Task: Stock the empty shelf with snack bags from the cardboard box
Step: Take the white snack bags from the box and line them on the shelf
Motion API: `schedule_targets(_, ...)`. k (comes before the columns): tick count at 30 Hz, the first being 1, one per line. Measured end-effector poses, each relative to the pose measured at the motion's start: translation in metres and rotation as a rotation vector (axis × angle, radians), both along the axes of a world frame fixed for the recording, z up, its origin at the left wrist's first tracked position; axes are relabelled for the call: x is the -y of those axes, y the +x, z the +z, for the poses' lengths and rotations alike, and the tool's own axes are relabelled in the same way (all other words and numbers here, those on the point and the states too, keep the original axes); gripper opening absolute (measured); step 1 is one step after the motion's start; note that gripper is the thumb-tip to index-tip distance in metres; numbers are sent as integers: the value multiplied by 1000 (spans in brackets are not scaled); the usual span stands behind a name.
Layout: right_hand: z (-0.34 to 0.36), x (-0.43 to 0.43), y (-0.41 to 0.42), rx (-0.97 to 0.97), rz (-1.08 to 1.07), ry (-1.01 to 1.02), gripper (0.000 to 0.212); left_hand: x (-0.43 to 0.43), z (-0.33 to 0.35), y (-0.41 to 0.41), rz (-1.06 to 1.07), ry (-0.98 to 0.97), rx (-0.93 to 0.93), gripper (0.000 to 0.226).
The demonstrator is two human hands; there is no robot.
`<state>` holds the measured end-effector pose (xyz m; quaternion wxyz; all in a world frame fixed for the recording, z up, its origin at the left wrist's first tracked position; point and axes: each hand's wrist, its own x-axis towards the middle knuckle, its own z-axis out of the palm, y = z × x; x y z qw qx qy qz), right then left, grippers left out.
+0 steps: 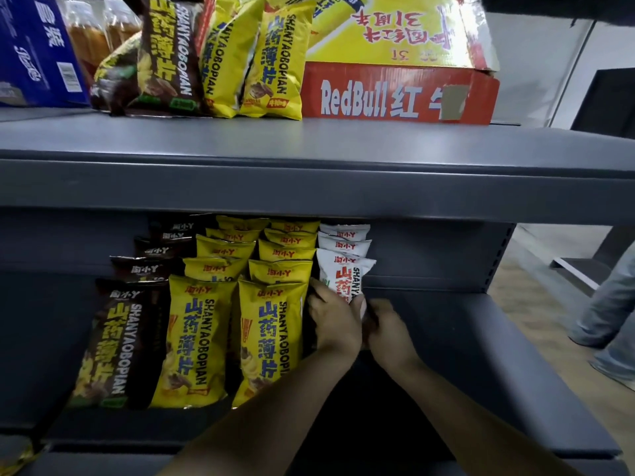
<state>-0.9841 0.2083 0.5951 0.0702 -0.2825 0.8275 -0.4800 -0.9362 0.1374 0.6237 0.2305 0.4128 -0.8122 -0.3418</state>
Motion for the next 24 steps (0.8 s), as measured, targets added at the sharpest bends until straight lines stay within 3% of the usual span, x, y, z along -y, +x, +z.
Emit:
schedule_targets(4,5,4,5,-94,88,-99,47,1,-7,-3,-7,53,10,91)
schedule_targets(8,-1,3,-4,-183,196,56,45,5,-11,-7,-19,74,22,88)
schedule_targets(14,3,3,-6,-216,141,289,54,9,-11,-9,-50,102,36,91)
schedule_targets(20,9,-5,2,-230,32,365,43,-1,-18,28,-132,-160,109,83)
schedule_targets(24,14,-12,9,-258,-16,385,42,-14,-30,57,-223,-178,75,76)
